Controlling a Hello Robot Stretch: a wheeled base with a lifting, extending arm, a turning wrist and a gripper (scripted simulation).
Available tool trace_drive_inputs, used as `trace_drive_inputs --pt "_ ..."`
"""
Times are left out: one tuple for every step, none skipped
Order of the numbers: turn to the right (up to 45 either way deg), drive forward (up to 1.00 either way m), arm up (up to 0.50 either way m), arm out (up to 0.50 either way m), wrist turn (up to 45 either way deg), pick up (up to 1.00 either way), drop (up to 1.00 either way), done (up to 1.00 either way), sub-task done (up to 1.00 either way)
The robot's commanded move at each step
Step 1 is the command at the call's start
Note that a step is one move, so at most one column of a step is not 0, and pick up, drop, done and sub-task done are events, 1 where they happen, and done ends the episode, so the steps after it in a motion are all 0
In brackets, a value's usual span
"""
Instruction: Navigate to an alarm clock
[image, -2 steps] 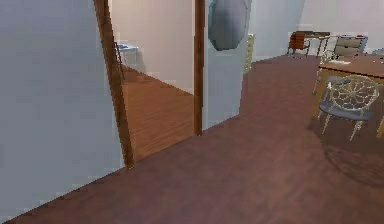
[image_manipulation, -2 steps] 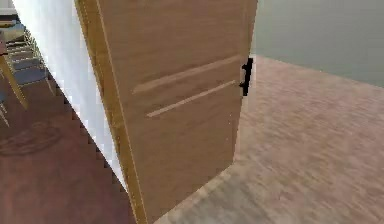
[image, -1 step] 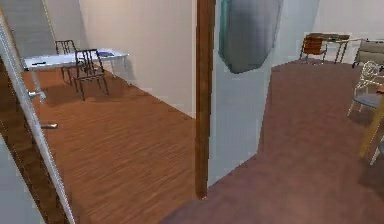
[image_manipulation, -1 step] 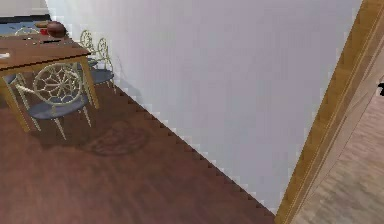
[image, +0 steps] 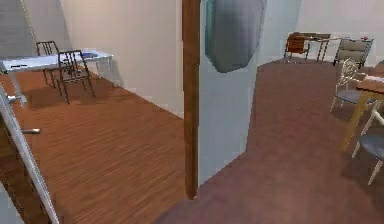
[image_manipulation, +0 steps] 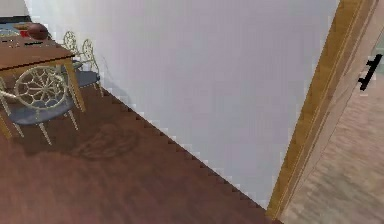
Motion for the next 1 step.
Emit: trace_drive_inputs --pt "0.0 0.55 0.0 0.0 0.0 0.0 0.0 0.0 0.0"
